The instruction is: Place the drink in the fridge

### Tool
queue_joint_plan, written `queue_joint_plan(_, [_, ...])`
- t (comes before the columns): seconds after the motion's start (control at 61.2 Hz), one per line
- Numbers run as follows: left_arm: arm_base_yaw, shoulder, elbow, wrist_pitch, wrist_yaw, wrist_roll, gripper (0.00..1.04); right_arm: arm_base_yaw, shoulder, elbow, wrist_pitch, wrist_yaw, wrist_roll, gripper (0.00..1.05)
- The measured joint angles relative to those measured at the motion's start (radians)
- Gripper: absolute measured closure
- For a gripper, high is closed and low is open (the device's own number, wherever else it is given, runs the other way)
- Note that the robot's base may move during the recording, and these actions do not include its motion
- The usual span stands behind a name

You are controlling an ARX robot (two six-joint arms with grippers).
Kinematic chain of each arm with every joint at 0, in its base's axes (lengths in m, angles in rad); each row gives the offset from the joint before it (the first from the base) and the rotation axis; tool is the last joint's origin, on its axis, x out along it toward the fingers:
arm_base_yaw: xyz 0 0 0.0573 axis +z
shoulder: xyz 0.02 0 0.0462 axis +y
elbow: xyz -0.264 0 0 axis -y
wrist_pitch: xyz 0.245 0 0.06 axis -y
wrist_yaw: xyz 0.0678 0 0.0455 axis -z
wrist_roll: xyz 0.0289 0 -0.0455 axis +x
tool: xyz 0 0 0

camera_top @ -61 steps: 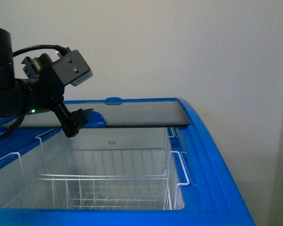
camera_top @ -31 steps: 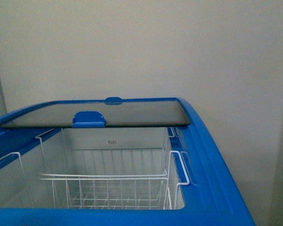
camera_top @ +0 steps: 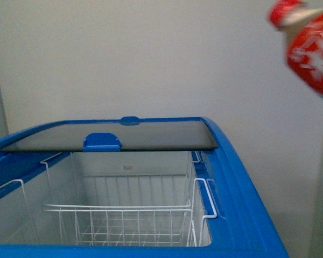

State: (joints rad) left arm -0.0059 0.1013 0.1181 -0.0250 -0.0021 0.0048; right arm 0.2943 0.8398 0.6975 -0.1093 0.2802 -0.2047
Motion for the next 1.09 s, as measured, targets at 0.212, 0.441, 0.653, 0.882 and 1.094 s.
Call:
queue_joint_plan(0.212, [0.000, -0.032, -0.041, 0.011, 0.002, 0.000, 1.02, 0.167, 0.485, 0.334, 0.022, -0.054, -0.457, 0.63])
queue_joint_plan(0.441, [0.001, -0.050, -0.061, 0.013, 0.002, 0.000, 1.02, 0.249, 0.782, 0.511, 0.008, -0.032, -0.609, 0.64])
queue_joint_plan(0.653, [0.001, -0.087, -0.097, 0.020, 0.002, 0.000, 1.02, 0.283, 0.932, 0.615, 0.037, -0.031, -0.654, 0.64])
queue_joint_plan(0.882, [0.001, -0.096, -0.103, 0.019, 0.002, -0.002, 1.02, 0.283, 1.114, 0.730, 0.117, -0.012, -0.697, 0.64])
queue_joint_plan(1.094, [0.001, -0.097, -0.103, 0.019, 0.002, -0.002, 1.02, 0.262, 1.259, 0.827, 0.180, 0.016, -0.710, 0.64])
